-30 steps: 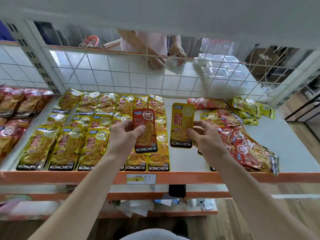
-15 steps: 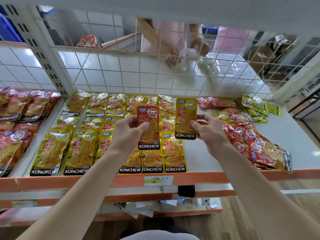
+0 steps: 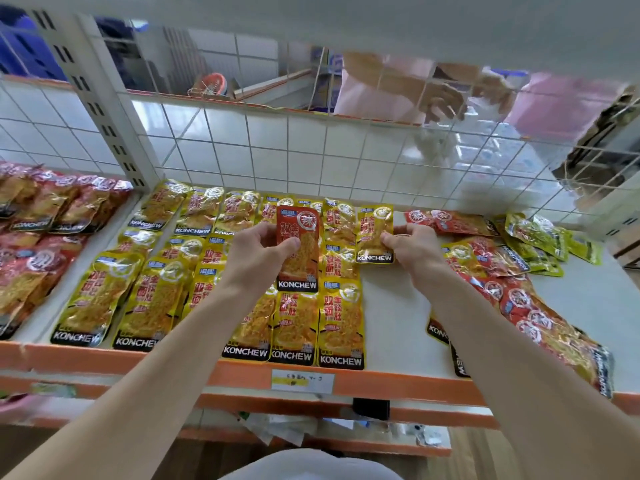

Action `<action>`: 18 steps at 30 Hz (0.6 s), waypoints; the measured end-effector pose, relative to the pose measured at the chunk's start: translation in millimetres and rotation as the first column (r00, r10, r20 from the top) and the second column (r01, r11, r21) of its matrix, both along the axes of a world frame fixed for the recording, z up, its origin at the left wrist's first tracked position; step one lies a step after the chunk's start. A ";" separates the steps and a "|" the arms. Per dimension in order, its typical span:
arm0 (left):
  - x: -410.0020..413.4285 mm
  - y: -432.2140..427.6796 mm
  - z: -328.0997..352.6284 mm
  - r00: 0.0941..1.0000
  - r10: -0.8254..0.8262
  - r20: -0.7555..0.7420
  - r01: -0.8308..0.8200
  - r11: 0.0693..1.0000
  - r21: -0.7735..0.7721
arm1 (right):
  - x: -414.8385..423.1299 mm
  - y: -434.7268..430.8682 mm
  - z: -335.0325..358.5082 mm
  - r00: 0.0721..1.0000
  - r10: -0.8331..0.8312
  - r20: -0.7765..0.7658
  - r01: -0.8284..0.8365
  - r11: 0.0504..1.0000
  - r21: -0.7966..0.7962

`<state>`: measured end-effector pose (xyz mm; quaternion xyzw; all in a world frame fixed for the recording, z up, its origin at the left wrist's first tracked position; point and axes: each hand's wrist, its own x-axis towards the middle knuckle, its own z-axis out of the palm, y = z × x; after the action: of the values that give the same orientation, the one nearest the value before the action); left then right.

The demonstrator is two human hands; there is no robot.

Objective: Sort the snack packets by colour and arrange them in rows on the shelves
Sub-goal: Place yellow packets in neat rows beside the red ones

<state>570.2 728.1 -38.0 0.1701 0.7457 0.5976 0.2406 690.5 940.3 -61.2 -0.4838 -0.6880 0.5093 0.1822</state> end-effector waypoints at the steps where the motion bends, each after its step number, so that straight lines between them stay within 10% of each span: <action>1: -0.1 1.0 -0.5 1.000 0.003 -0.004 -0.003 1.000 -0.005 | -2.5 2.5 -1.0 1.000 0.003 0.019 -0.004 1.000 0.021; 18: 2.4 7.1 -4.4 0.999 0.015 0.037 -0.015 1.000 -0.005 | -7.6 1.6 -4.4 0.963 0.057 0.265 -0.157 0.915 0.371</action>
<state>572.6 735.1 -42.3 0.1531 0.7439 0.6005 0.2502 682.9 941.8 -65.6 -0.4592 -0.8182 0.3074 0.1585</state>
